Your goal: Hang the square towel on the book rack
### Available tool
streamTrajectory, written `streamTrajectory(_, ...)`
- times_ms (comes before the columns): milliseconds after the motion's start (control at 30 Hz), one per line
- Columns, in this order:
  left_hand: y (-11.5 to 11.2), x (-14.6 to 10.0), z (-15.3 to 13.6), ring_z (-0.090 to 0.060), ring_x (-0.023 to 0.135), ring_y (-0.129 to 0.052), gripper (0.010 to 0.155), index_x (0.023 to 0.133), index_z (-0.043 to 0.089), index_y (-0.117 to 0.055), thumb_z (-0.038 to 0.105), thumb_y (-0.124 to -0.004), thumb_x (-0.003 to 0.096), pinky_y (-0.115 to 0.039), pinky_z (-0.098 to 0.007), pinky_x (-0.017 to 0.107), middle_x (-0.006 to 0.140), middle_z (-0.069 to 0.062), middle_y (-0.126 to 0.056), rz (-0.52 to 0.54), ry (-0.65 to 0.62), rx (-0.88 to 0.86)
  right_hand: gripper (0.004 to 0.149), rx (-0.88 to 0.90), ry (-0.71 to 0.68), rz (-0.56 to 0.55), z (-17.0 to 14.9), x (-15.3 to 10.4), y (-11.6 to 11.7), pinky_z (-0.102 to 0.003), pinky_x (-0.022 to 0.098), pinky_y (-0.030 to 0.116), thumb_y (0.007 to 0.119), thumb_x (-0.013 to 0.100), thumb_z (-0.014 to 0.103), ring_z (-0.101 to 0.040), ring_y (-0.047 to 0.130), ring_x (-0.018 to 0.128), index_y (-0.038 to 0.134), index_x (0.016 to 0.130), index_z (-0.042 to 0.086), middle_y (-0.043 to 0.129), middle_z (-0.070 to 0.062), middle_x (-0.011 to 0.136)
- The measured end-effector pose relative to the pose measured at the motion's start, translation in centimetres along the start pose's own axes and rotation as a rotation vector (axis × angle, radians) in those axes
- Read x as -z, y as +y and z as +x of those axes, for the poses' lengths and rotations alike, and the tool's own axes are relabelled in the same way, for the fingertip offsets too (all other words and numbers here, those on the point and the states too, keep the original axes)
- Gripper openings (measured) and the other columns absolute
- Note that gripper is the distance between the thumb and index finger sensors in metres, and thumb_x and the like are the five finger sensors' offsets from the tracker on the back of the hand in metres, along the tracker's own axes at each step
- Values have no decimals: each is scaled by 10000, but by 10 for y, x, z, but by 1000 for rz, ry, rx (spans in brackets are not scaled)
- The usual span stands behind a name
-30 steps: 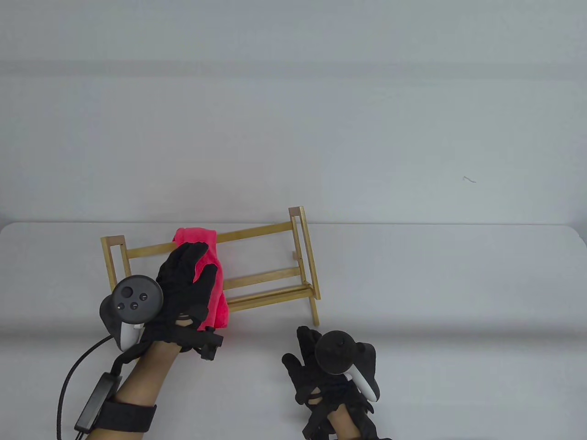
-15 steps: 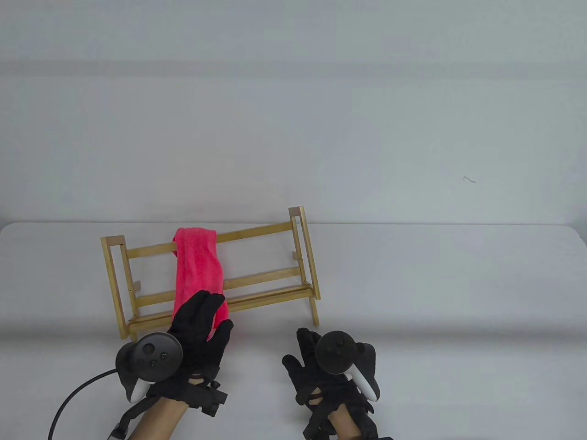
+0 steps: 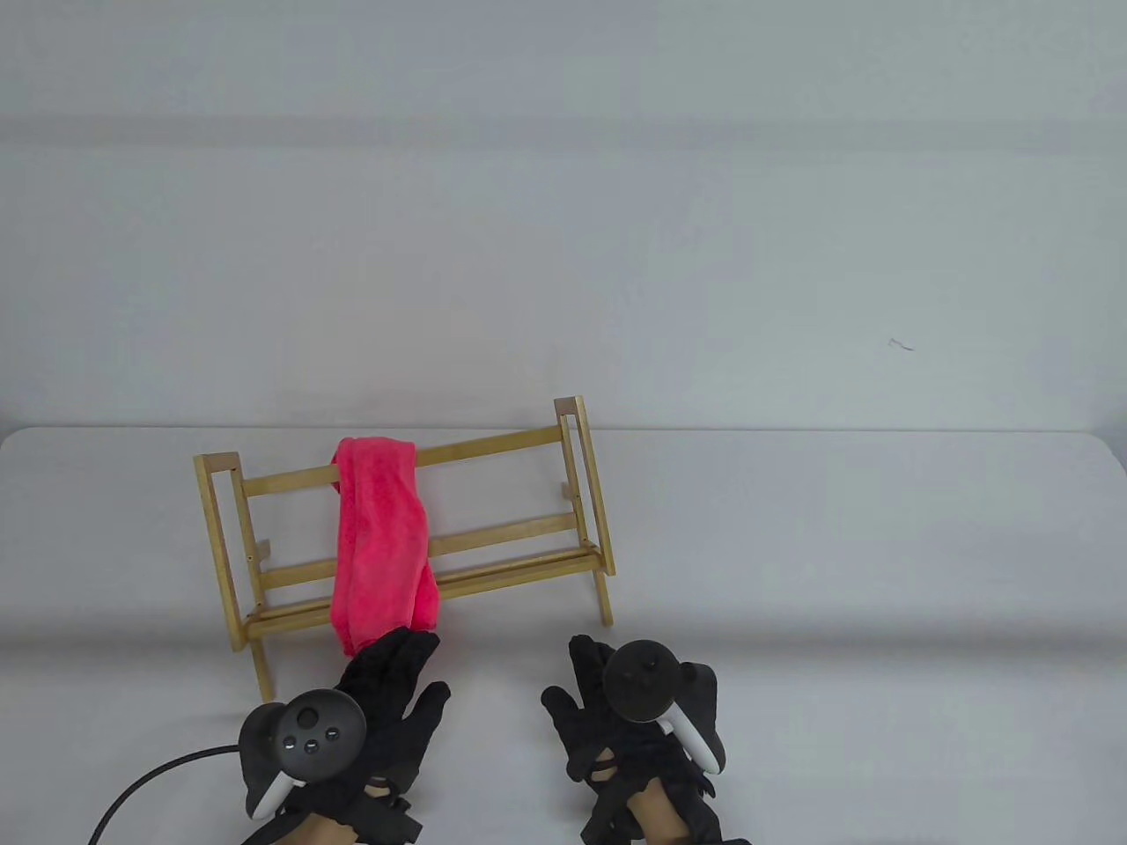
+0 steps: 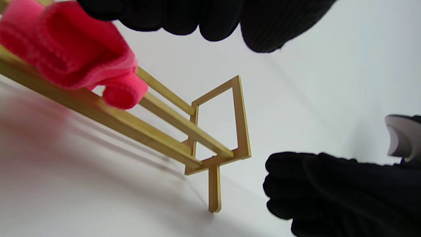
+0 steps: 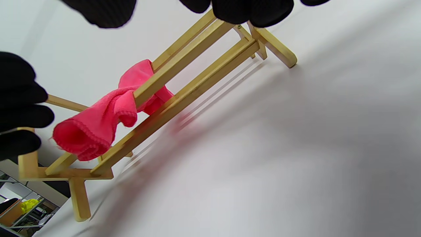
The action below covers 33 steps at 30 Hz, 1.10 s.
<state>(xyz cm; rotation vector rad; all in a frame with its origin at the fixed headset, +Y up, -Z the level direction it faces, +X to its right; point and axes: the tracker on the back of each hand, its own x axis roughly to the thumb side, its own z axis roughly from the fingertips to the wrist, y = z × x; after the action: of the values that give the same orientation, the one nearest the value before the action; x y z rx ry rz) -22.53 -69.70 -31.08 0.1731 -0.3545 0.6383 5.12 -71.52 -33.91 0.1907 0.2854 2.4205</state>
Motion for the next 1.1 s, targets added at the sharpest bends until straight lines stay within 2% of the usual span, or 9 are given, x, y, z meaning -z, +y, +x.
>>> streamTrajectory(167,-9,0,-13,-472,947,-522,606,1048,100,-520,374,-745,556,-555,-588,663,1052,-219,-460,-107,37,20,736,-27,1,-5,-1,2,9,-578,741,351,634,476,529,-364,444,1022,310,1043,189,353,-85,1076)
streamTrajectory(533,-16,0,-25,-476,950,-510,612,1053,99,-506,378,-733,558,-547,-591,666,1054,-221,-450,-189,90,-2,735,-74,18,42,0,6,18,-579,741,349,635,476,527,-366,437,1024,312,1043,189,352,-86,1076)
streamTrajectory(1100,-24,2,-26,-475,951,-510,613,1054,99,-502,380,-729,559,-545,-591,667,1055,-220,-449,-234,93,0,734,-89,68,58,-8,6,18,-578,741,347,634,477,526,-368,435,1025,311,1043,189,353,-88,1075)
